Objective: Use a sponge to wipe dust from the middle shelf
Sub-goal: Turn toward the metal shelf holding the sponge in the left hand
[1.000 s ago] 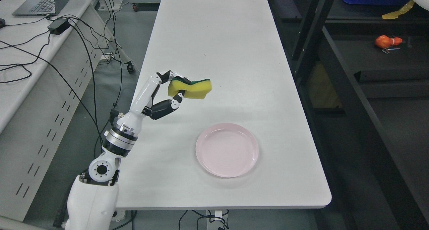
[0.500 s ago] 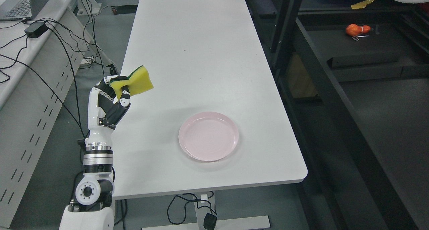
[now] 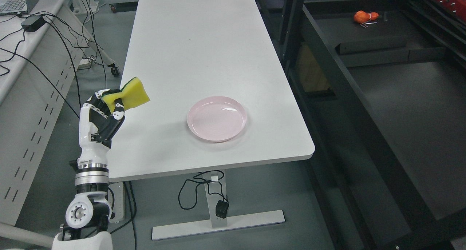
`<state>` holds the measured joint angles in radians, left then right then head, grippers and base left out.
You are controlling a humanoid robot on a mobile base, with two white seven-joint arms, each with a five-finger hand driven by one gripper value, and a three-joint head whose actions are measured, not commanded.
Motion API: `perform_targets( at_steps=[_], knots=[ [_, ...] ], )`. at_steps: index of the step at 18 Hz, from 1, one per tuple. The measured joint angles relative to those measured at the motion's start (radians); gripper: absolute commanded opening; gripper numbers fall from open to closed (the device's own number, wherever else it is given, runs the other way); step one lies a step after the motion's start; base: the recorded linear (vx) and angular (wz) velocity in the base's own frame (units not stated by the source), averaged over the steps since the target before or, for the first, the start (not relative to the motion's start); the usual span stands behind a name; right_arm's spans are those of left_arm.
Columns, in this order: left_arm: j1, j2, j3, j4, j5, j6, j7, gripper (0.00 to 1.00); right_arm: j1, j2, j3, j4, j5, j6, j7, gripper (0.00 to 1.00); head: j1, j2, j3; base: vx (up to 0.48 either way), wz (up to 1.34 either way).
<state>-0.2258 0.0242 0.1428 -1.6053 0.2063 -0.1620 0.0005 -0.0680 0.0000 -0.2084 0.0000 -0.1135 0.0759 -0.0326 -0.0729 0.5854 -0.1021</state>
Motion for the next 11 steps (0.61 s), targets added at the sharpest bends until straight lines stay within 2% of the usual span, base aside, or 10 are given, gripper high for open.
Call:
perform_targets(
  at_steps=[11],
  knots=[
    [0.040,0.054,0.050,-0.051,0.008,0.010,-0.002,0.00,0.000,0.000,0.000,0.000,0.000,0.000,-0.004,1.00,0.0000,0.000,0.000,-0.340,-0.17]
  ],
)
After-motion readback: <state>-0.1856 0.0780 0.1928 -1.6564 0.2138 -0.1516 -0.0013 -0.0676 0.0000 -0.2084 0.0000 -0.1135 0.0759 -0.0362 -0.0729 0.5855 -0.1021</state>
